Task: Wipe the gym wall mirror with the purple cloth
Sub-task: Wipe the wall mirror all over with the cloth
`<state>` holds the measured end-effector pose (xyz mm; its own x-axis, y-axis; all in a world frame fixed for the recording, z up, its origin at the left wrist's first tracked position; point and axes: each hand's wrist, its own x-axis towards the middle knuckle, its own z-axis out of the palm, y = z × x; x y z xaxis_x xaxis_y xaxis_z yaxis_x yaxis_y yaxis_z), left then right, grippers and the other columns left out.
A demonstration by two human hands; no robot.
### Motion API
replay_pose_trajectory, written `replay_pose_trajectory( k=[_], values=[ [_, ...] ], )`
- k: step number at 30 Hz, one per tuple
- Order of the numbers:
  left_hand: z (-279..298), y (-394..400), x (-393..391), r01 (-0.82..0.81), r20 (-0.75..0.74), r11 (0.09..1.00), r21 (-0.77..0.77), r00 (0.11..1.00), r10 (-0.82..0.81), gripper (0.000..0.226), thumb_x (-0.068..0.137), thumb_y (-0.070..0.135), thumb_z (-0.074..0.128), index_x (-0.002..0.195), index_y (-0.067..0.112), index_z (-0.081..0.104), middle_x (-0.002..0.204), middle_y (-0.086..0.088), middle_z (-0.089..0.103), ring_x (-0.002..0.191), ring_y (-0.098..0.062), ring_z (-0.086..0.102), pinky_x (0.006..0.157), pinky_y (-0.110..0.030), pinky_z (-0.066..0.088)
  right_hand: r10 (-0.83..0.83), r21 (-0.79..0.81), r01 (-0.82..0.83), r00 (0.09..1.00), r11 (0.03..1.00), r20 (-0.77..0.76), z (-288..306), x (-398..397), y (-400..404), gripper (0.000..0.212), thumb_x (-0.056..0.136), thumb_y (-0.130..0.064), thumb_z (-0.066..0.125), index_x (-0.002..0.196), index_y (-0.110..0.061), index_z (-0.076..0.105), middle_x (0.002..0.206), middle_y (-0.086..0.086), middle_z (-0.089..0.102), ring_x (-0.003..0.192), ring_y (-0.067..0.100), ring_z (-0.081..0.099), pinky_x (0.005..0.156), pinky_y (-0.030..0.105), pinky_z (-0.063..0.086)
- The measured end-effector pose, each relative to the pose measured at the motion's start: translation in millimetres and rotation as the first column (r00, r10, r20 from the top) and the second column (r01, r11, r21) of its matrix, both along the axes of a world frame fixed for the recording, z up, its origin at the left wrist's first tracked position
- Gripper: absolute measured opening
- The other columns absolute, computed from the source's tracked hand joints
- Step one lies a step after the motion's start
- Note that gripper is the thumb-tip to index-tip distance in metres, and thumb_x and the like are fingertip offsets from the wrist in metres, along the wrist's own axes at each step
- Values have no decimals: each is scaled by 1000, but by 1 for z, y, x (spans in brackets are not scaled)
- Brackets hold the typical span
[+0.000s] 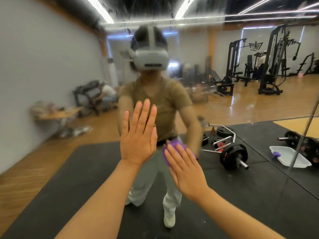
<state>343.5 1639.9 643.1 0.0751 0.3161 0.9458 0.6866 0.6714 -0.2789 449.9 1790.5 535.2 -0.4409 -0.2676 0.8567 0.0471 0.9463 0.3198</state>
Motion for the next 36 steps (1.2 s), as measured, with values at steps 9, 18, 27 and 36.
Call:
replay_pose_trajectory(
  k=[9,18,27,36],
  values=[
    [1,0,-1,-8,-1,1000,0,1000,8,53,106,25,31,157,10,25,165,-6,16,156,-22,6,126,-47,9,4,-78,-11,997,997,-81,64,4,17,66,103,-26,41,161,-14,13,169,4,8,156,22,8,127,39,7],
    [1,-1,-1,-17,-11,1000,0,1000,17,54,106,25,30,158,10,23,165,-5,15,156,-23,7,126,-47,8,-10,-323,-78,965,943,-260,114,-1,23,58,105,-22,38,157,-2,22,166,13,16,155,29,9,126,46,12],
    [1,1,-1,-13,-8,1000,7,1000,13,54,106,25,30,157,10,25,165,-6,16,156,-23,8,126,-48,10,-99,-273,75,992,959,-73,-3,17,28,70,102,-28,39,161,-11,7,170,2,-1,156,24,5,127,39,5],
    [1,-1,-3,-19,-13,1000,-2,1000,19,54,107,25,29,158,11,22,170,-3,2,156,-24,9,126,-47,9,-60,-465,-104,944,879,-324,212,-7,7,60,104,-24,34,156,4,22,164,22,21,153,35,15,127,44,8]
  ],
)
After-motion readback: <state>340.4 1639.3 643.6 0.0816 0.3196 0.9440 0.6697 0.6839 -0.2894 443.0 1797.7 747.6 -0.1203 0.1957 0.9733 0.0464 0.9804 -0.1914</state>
